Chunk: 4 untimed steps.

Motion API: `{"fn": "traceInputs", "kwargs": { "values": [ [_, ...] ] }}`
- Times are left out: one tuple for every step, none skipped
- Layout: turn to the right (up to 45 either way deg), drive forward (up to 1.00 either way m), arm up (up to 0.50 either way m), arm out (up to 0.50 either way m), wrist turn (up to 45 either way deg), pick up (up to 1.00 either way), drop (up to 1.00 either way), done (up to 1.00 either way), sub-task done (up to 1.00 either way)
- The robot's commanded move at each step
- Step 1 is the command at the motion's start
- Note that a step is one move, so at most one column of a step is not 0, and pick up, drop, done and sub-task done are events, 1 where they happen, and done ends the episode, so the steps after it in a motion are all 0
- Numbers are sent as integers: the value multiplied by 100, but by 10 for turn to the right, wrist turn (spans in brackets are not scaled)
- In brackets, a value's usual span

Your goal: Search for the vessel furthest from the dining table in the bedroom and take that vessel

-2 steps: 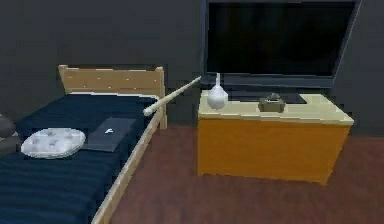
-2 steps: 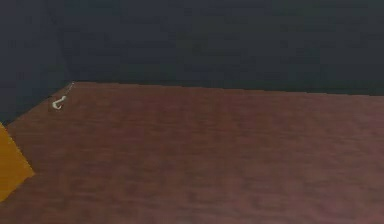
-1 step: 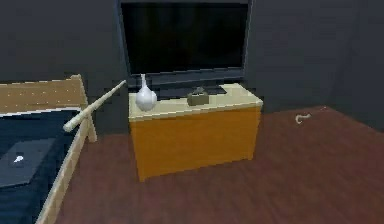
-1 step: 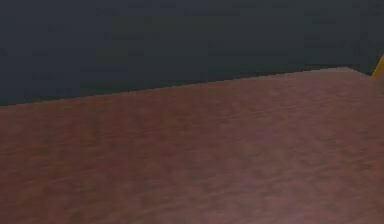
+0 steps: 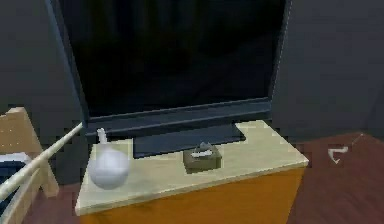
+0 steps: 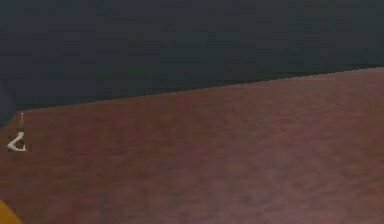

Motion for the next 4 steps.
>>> {"fn": "traceInputs", "kwargs": {
  "values": [
    [-450, 0, 0, 0, 0, 0, 0, 0, 0],
    [-450, 0, 0, 0, 0, 0, 0, 0, 0],
    [-240, 0, 0, 0, 0, 0, 0, 0, 0],
    [0, 0, 50, 0, 0, 0, 0, 0, 0]
  ]
}}
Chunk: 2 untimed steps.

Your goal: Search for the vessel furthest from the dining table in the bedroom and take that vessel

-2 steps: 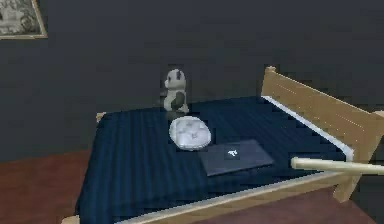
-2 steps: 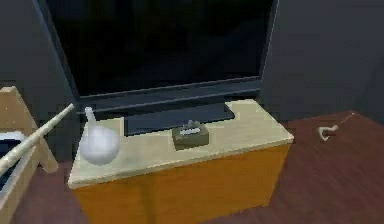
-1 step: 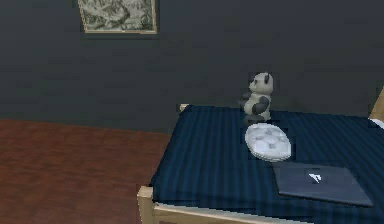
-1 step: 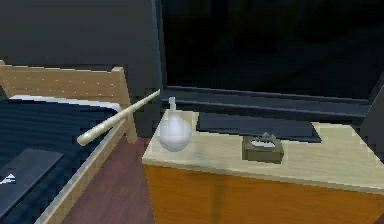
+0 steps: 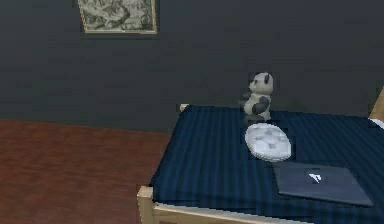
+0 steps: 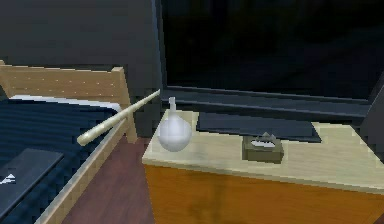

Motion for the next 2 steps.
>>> {"fn": "traceInputs", "kwargs": {
  "values": [
    [0, 0, 36, 0, 0, 0, 0, 0, 0],
    [0, 0, 0, 42, 0, 0, 0, 0, 0]
  ]
}}
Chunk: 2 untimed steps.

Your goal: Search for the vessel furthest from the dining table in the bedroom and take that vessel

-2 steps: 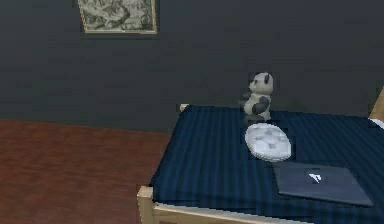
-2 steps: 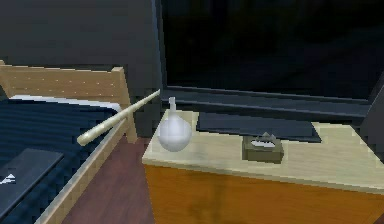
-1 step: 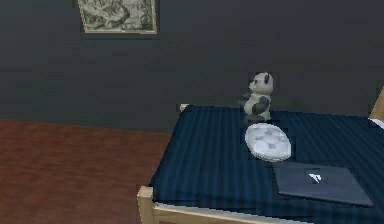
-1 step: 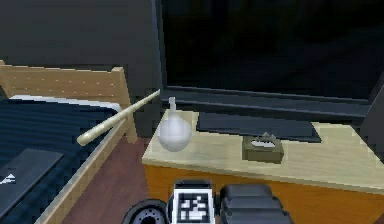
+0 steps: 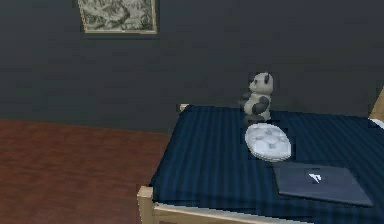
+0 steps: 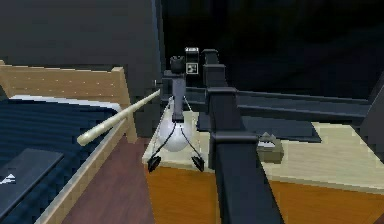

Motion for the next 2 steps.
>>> {"fn": "traceInputs", "kwargs": {
  "values": [
    [0, 0, 0, 0, 450, 0, 0, 0, 0],
    [0, 0, 0, 0, 450, 0, 0, 0, 0]
  ]
}}
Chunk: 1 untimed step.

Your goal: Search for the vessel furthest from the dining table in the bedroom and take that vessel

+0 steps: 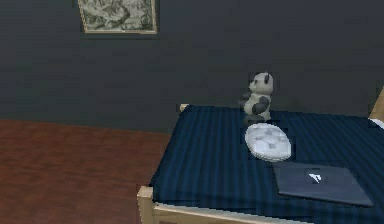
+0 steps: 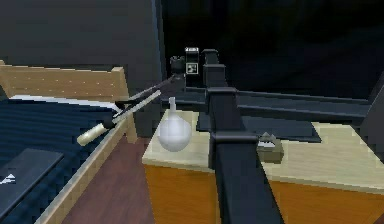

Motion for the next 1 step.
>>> {"fn": "traceInputs", "kwargs": {
  "values": [
    [0, 0, 0, 0, 450, 0, 0, 0, 0]
  ]
}}
